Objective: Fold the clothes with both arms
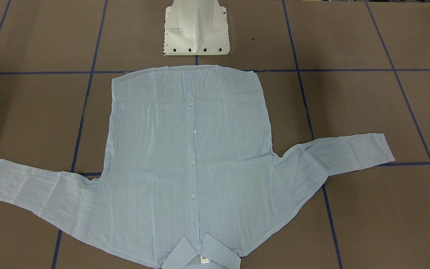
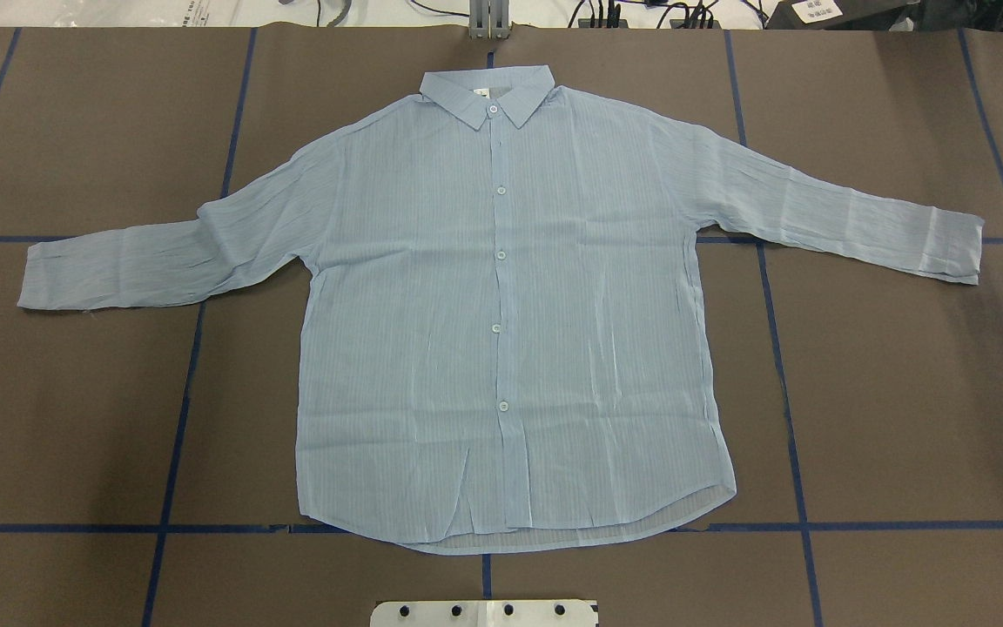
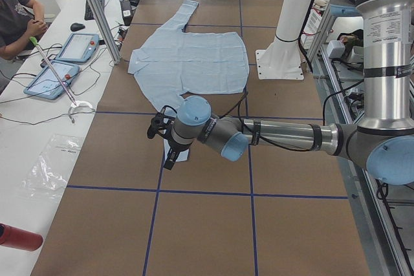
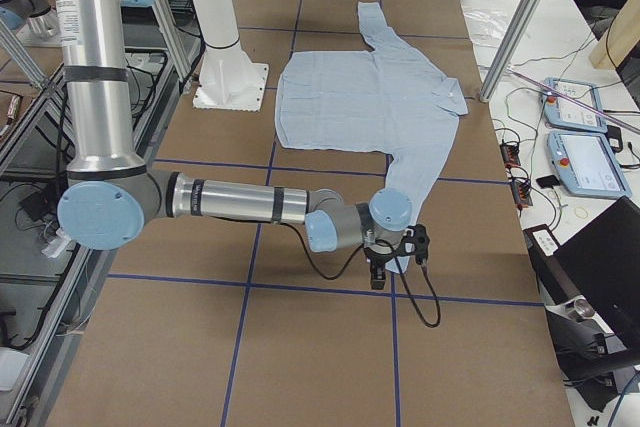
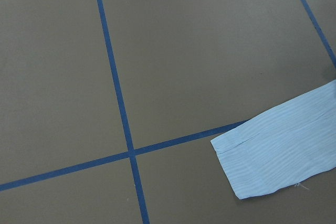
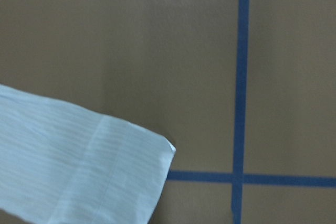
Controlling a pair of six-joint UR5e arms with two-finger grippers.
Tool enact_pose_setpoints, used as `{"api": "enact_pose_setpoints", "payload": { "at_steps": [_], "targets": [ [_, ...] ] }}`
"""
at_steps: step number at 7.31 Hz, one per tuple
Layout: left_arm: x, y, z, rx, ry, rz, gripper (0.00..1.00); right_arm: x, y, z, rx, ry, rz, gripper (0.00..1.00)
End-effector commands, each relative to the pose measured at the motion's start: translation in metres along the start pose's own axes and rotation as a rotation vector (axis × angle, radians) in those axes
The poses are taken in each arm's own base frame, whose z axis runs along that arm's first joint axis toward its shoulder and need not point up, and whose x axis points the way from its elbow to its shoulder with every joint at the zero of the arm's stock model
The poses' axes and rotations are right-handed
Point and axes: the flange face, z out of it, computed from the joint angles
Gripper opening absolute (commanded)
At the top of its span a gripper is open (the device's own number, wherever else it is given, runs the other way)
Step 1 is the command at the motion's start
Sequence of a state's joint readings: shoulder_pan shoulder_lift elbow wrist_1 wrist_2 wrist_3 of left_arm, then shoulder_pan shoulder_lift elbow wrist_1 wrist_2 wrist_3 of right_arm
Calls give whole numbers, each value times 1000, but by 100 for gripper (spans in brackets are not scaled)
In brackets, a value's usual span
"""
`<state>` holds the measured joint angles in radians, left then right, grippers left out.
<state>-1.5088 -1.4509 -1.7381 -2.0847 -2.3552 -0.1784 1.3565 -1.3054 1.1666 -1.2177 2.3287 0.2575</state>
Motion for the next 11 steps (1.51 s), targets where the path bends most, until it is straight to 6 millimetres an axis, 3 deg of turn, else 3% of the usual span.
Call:
{"api": "enact_pose_setpoints", "payload": {
  "at_steps": [1,2,5,8,11],
  "targets": [
    [-1,0,1,3,-4,5,100,-33,-32,29,4,55,-52,98],
    [0,-2,1,4,-3,6,100,-47,-38,37,-6,54,-43,96],
    [1,-4,1,8,-1,11,100,-33,-32,55,-42,64,-10,93],
    [2,-5,0,12,0,15,100,-35,-32,55,-26,27,113,94],
    [3,-7,-1,14,-1,17,100,-21,-26,68,-5,19,140,85]
  ]
}}
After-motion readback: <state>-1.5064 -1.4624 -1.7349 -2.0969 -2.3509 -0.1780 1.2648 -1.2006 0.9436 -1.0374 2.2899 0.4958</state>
